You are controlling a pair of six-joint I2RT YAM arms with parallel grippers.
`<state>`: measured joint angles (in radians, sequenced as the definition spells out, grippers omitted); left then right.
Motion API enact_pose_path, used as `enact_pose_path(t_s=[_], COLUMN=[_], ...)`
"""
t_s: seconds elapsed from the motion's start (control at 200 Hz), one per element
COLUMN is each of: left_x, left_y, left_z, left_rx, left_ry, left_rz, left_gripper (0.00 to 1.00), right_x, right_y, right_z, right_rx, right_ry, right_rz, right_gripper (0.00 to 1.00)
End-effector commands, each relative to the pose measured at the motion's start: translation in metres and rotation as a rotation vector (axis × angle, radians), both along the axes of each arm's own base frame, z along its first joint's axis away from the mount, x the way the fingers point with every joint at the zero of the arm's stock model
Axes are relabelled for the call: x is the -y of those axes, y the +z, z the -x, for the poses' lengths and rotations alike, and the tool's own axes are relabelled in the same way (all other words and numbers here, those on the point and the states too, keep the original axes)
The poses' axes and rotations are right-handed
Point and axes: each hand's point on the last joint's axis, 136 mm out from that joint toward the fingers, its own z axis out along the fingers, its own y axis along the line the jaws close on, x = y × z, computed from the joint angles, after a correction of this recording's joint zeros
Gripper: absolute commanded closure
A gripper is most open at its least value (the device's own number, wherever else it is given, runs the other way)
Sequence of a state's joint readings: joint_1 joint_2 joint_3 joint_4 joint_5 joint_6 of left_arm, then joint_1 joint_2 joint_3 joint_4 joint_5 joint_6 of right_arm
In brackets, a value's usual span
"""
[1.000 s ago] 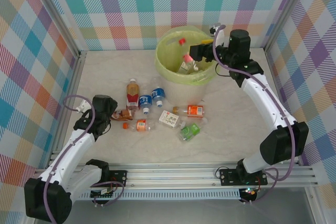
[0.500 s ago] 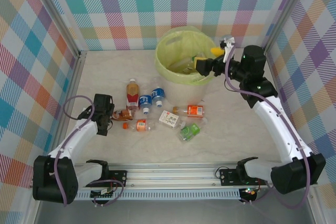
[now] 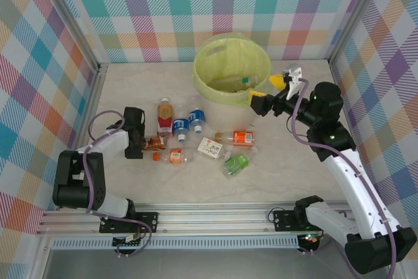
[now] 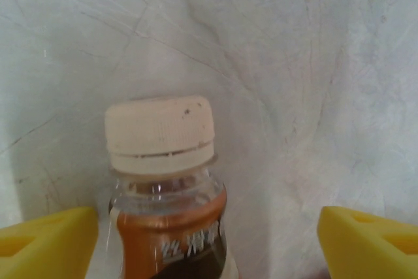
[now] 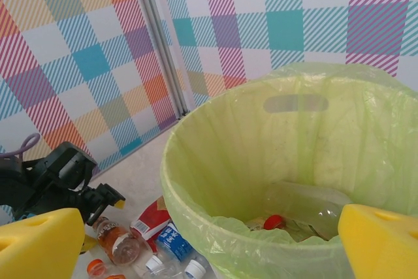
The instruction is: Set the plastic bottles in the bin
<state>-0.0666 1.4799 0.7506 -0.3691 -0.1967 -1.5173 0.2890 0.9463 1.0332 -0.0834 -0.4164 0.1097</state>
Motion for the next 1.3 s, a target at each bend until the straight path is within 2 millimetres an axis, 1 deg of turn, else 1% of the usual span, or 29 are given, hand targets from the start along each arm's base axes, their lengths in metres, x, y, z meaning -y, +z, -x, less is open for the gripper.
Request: enact_pose_path(t_s=[0.0, 0.135, 0.22, 0.345, 0.365, 0.38, 0.41, 0.515, 0.635, 0.695, 0.775, 0.87, 0.88, 0.935, 1.015, 1.09, 1.145, 1.18, 1.295], left_x=[-0.004, -0.005, -0.009, -0.014, -0.015, -0.015, -0.017, -0.023, -0.029, -0.032, -0.038, -0.043, -0.044, -0.046, -0.047, -0.046, -0.046, -0.046, -0.051], left_y=[-0.008, -0.02, -0.024, -0.025, -0.025, -0.022, -0.019, -0.011, -0.002, 0.002, 0.009, 0.023, 0.022, 0.031, 0.048, 0.07, 0.087, 0.098, 0.131], left_z=[-0.005, -0.003, -0.001, 0.002, 0.002, -0.004, -0.006, -0.009, -0.01, -0.009, -0.009, -0.014, -0.01, -0.012, -0.02, -0.031, -0.034, -0.034, -0.025], left_rx=[-0.009, -0.012, -0.026, -0.02, -0.018, 0.012, 0.026, 0.047, 0.064, 0.069, 0.08, 0.118, 0.096, 0.109, 0.15, 0.21, 0.246, 0.265, 0.314], left_ry=[0.049, 0.086, 0.093, 0.087, 0.086, 0.082, 0.08, 0.063, 0.06, 0.071, 0.082, 0.084, 0.081, 0.072, 0.038, -0.012, -0.046, -0.058, -0.066], left_rz=[0.022, 0.037, 0.028, 0.01, 0.006, 0.005, -0.002, -0.037, -0.072, -0.09, -0.116, -0.145, -0.15, -0.168, -0.193, -0.216, -0.239, -0.255, -0.305], left_gripper=[0.17, 0.3, 0.44, 0.62, 0.64, 0.65, 0.68, 0.73, 0.85, 0.87, 0.91, 0.99, 1.0, 1.0, 1.0, 1.0, 1.0, 1.0, 1.0], right_x=[0.002, 0.003, 0.003, 0.004, 0.005, 0.005, 0.005, 0.006, 0.007, 0.007, 0.007, 0.008, 0.008, 0.007, 0.004, 0.004, 0.006, 0.007, 0.008], right_y=[0.002, 0.001, -0.001, -0.002, -0.002, -0.003, -0.004, -0.003, -0.003, -0.003, -0.002, -0.005, -0.005, -0.009, -0.018, -0.027, -0.031, -0.033, -0.035], right_z=[0.002, 0.001, 0.001, 0.001, 0.001, 0.001, 0.001, 0.001, 0.0, 0.0, 0.0, -0.001, -0.002, -0.002, -0.003, -0.005, -0.007, -0.007, -0.007], right_rx=[0.035, 0.03, 0.023, 0.021, 0.022, 0.021, 0.019, 0.023, 0.032, 0.034, 0.039, 0.038, 0.038, 0.034, 0.022, 0.001, -0.009, -0.012, -0.001], right_ry=[-0.008, -0.023, -0.023, -0.029, -0.03, -0.033, -0.033, -0.038, -0.044, -0.047, -0.047, -0.053, -0.055, -0.049, -0.029, -0.033, -0.048, -0.055, -0.062], right_rz=[0.016, 0.015, 0.014, 0.015, 0.015, 0.016, 0.016, 0.018, 0.024, 0.027, 0.03, 0.035, 0.035, 0.038, 0.044, 0.047, 0.05, 0.053, 0.058], right_gripper=[0.0, 0.0, 0.0, 0.0, 0.0, 0.0, 0.0, 0.0, 0.0, 0.0, 0.0, 0.0, 0.0, 0.0, 0.0, 0.0, 0.0, 0.0, 0.0])
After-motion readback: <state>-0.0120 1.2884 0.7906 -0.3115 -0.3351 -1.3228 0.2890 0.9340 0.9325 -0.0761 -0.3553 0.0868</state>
